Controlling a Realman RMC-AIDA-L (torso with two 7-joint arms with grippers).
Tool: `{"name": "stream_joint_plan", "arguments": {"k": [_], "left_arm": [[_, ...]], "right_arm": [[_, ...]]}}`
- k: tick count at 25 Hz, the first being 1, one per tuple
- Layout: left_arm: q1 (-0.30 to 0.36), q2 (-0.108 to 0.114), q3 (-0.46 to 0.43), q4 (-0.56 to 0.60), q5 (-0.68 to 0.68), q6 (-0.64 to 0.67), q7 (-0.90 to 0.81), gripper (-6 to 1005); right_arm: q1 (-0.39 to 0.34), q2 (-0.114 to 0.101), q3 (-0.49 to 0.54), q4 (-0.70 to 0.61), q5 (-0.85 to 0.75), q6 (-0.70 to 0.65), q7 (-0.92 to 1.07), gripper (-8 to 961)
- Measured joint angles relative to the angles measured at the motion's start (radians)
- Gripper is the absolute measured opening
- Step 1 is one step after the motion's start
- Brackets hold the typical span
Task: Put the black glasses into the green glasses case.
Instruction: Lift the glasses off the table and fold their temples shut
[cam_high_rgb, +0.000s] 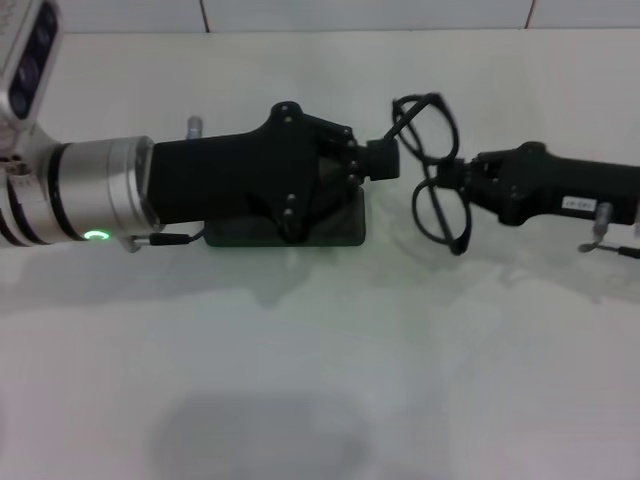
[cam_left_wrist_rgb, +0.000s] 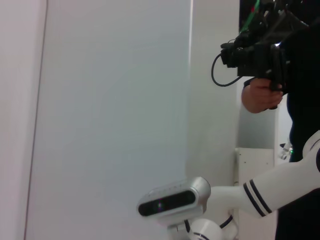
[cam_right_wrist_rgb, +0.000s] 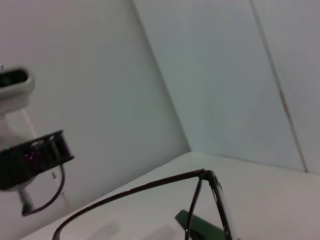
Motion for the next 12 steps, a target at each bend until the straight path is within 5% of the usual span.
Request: {"name": "stream_joint_plan", "arguments": {"k": [12], "left_arm": [[-0.004, -0.022, 0.018, -0.035, 0.014, -0.012, -0.018, 25]], "right_arm": [[0.045, 0.011, -0.007, -0.007, 0.019, -0.025, -0.007, 79]]}}
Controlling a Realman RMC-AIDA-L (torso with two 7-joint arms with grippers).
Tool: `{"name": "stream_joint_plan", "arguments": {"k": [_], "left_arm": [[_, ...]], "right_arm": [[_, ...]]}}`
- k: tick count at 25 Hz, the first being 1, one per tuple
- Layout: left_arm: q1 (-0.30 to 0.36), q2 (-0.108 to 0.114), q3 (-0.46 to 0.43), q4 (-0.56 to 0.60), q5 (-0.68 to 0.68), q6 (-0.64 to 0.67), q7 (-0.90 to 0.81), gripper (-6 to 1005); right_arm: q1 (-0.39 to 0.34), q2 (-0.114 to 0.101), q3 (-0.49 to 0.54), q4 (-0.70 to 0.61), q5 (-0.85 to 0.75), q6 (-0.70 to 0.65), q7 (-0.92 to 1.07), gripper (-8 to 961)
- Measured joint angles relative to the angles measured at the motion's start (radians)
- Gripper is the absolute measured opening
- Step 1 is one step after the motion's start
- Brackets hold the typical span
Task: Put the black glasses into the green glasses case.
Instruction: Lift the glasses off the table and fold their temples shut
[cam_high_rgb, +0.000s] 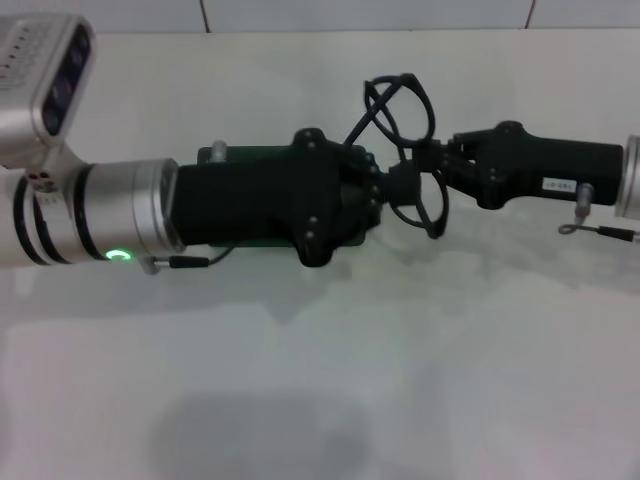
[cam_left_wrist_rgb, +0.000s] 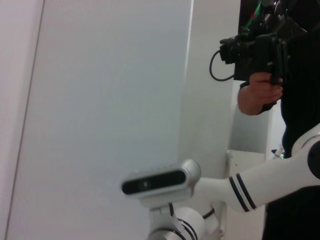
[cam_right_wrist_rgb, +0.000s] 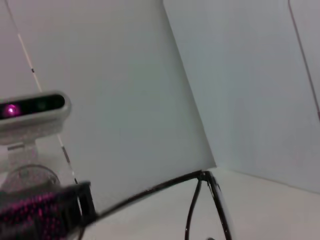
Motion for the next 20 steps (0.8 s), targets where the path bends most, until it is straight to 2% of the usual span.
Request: {"name": "stream_joint_plan", "arguments": {"k": [5, 20], "left_arm": [[-0.006, -0.014, 0.027, -0.002, 0.001, -0.021, -0.016, 26], [-0.054, -0.02, 0.035, -0.051, -0.012, -0.023, -0.024, 30]], "right_arm": [[0.018, 0.003, -0.001, 0.0, 0.016, -0.011, 0.0, 79], [0.041, 0.003, -0.005, 0.0, 0.03, -0.066, -0.018, 81]]}}
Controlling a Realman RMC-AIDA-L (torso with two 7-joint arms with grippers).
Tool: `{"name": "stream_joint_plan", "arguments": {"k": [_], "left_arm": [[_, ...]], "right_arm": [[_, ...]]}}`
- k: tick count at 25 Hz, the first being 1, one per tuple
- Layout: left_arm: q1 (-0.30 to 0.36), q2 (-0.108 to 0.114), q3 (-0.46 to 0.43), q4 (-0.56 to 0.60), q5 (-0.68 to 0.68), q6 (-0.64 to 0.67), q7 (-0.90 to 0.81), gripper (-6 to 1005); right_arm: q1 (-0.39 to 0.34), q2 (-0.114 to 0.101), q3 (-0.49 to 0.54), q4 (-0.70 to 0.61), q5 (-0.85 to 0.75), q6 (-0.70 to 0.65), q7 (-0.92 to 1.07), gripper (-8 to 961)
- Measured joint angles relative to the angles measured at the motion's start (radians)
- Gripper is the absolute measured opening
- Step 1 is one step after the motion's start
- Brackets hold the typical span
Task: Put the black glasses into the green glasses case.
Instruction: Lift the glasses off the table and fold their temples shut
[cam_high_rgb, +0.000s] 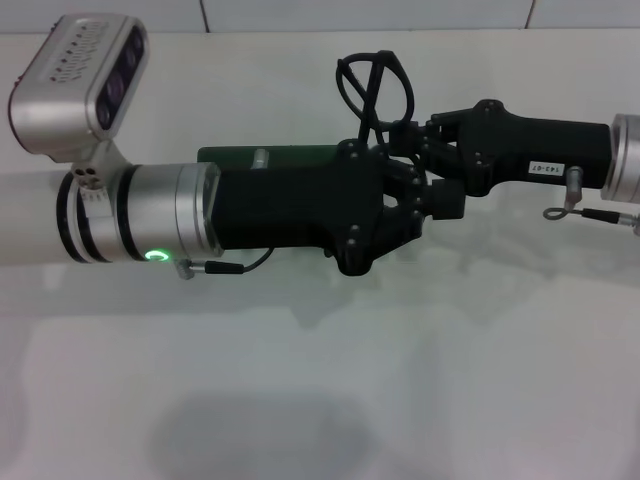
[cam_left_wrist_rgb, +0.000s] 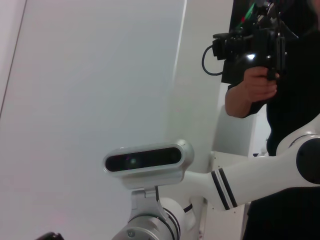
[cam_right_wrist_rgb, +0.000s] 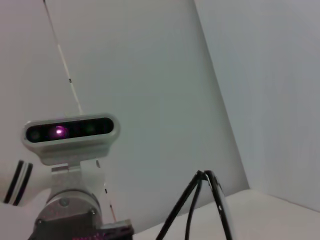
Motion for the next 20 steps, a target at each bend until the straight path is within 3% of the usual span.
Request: {"name": "stream_joint_plan", "arguments": {"k": [20], "left_arm": [[-0.02, -0.002, -0.004, -0.003, -0.038, 0.0, -0.019, 35]], "right_arm": [[0.015, 0.001, -0.019, 0.0, 0.0, -0.047, -0.021, 83]]}}
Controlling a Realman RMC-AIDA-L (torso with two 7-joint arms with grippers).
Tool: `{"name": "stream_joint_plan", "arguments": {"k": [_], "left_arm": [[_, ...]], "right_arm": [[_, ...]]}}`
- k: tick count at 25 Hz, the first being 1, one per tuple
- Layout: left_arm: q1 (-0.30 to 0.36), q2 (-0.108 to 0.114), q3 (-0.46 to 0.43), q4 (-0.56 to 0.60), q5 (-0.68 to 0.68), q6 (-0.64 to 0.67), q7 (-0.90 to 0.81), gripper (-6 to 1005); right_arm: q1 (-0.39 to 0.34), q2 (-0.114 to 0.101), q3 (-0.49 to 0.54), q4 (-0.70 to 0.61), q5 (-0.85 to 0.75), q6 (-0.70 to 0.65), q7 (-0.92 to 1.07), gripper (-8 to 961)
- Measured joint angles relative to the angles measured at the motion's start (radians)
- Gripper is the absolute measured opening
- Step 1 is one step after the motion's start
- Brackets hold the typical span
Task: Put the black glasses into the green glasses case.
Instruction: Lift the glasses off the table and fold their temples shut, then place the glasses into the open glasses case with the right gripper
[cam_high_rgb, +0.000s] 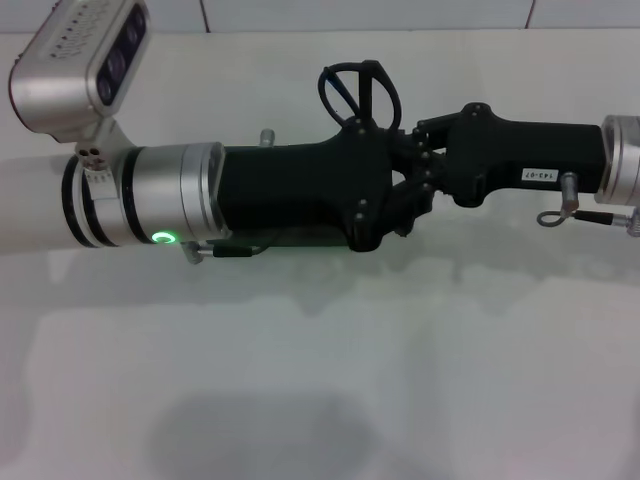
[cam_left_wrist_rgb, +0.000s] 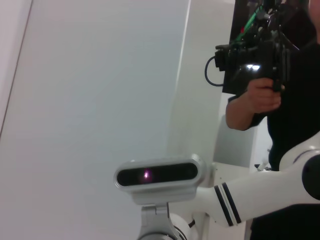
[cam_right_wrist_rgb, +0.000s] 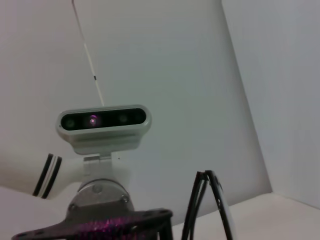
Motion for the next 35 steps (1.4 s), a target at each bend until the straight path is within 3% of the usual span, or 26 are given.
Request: {"name": "stream_joint_plan", "arguments": {"k": [23, 29, 35], "left_arm": [[0.007, 0.0, 0.003, 0.001, -0.018, 0.0, -0.001, 41], [0.089, 0.015, 0.005, 0.029, 0.042, -0.031, 0.015, 42], [0.243, 0.033, -0.001, 0.103, 0.111, -0.263, 0.064, 44]], "right_arm": [[-0.007, -0.002, 0.003, 0.0, 0.009, 0.006, 0.0, 85], [0.001, -0.007, -0.006, -0.009, 0.007, 0.075, -0.033, 86], [0.033, -0.004, -0.118, -0.066, -0.01, 0.175, -0.043, 86]]}}
